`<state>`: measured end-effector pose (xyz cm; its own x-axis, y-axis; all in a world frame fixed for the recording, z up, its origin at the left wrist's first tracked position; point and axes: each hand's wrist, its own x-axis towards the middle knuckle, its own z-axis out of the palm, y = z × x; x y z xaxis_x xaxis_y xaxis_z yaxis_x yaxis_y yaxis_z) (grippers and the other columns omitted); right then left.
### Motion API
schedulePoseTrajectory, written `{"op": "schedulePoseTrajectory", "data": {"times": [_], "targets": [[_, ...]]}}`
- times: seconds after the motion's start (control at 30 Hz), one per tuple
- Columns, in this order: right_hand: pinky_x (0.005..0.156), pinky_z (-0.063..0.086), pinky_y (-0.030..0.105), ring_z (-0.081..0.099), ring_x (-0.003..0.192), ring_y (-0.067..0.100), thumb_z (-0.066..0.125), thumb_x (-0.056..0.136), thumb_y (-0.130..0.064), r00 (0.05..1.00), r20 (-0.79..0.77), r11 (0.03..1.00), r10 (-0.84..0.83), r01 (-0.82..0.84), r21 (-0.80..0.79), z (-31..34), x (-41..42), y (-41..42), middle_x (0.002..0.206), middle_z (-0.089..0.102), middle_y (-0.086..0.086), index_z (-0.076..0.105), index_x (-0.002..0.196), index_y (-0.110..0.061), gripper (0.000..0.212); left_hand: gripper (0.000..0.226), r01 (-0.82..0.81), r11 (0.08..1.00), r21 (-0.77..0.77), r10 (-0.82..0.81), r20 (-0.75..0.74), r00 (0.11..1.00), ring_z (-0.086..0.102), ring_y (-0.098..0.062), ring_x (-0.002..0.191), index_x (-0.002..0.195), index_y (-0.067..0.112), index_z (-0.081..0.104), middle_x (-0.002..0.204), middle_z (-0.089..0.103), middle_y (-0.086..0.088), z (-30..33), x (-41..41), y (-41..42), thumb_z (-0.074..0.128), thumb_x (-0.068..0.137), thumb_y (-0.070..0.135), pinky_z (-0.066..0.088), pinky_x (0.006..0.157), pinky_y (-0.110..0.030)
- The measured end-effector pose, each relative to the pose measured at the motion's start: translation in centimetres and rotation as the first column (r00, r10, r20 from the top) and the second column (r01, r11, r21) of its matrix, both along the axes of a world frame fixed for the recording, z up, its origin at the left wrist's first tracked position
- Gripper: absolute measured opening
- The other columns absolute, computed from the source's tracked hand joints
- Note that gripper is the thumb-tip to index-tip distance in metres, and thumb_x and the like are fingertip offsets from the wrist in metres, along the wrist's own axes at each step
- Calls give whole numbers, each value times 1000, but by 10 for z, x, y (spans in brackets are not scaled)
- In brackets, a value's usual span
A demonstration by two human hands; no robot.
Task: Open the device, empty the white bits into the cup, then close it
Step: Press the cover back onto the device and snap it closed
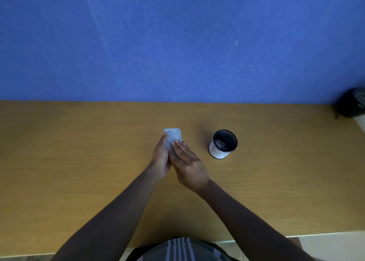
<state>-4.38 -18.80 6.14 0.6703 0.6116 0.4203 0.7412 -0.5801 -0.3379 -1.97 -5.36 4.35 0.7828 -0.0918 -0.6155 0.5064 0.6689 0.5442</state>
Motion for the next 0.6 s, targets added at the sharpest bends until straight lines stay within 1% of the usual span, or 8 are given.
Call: {"op": "schedulePoseTrajectory", "data": {"times": [0.07, 0.17, 0.23, 0.3, 0.37, 0.4, 0.5, 0.6], "targets": [[111, 41, 43, 53, 129, 32, 66, 87, -2, 989, -149, 987, 19, 5, 159, 5, 1, -2, 129, 62, 21, 70, 113, -1, 27, 72, -3, 997, 83, 0, 43, 999, 71, -25, 101, 108, 0, 71, 108, 74, -16, -1, -1, 1, 47, 88, 65, 56, 75, -30], [95, 52, 41, 62, 113, 25, 65, 90, -6, 949, -288, 890, -127, 237, 388, 16, 9, 3, 112, 70, 13, 71, 102, -1, 15, 53, -16, 978, 206, -14, 144, 989, 73, -18, 87, 96, 18, 79, 95, 77, -6, 3, -3, 0, 45, 93, 59, 57, 65, -28], [82, 55, 35, 62, 104, 18, 60, 95, -18, 845, -467, 808, -260, 455, 375, 24, 22, 7, 115, 67, 7, 68, 113, -6, 22, 50, 14, 964, 266, -67, 191, 979, 71, -20, 85, 99, 22, 78, 95, 76, -5, 9, -4, -3, 44, 93, 59, 57, 64, -31], [68, 55, 24, 64, 93, 9, 58, 97, -28, 706, -643, 763, -297, 580, 285, 31, 38, 6, 116, 63, 4, 64, 120, -8, 31, 49, 52, 946, 319, -124, 211, 970, 70, -21, 79, 100, 24, 77, 91, 76, -5, 15, -4, -5, 47, 90, 63, 56, 61, -33], [54, 53, 21, 65, 70, 1, 59, 97, -29, 589, -775, 751, -226, 613, 247, 35, 51, 2, 100, 68, 5, 68, 111, -8, 27, 53, 99, 930, 354, -180, 202, 963, 70, -25, 75, 102, 21, 76, 91, 75, -9, 20, -5, -5, 50, 87, 65, 56, 60, -35], [52, 54, 26, 65, 62, 3, 59, 97, -28, 554, -812, 751, -185, 612, 247, 37, 55, -1, 90, 70, 7, 70, 103, -8, 24, 55, 121, 924, 362, -202, 193, 960, 70, -28, 75, 103, 19, 75, 93, 75, -12, 22, -5, -5, 51, 86, 66, 55, 61, -35], [64, 60, 42, 67, 63, 19, 61, 96, -25, 518, -850, 756, -97, 594, 276, 40, 61, -8, 82, 73, 14, 71, 93, -5, 22, 60, 168, 906, 390, -258, 192, 947, 69, -30, 77, 106, 17, 74, 98, 74, -17, 27, -4, -1, 52, 86, 68, 55, 63, -36], [71, 61, 46, 69, 69, 28, 62, 96, -20, 487, -874, 771, 4, 555, 312, 42, 63, -11, 86, 72, 17, 70, 94, -1, 21, 63, 189, 883, 430, -284, 170, 943, 70, -32, 73, 108, 14, 72, 95, 74, -17, 30, -5, 5, 52, 85, 69, 55, 60, -35]]}}
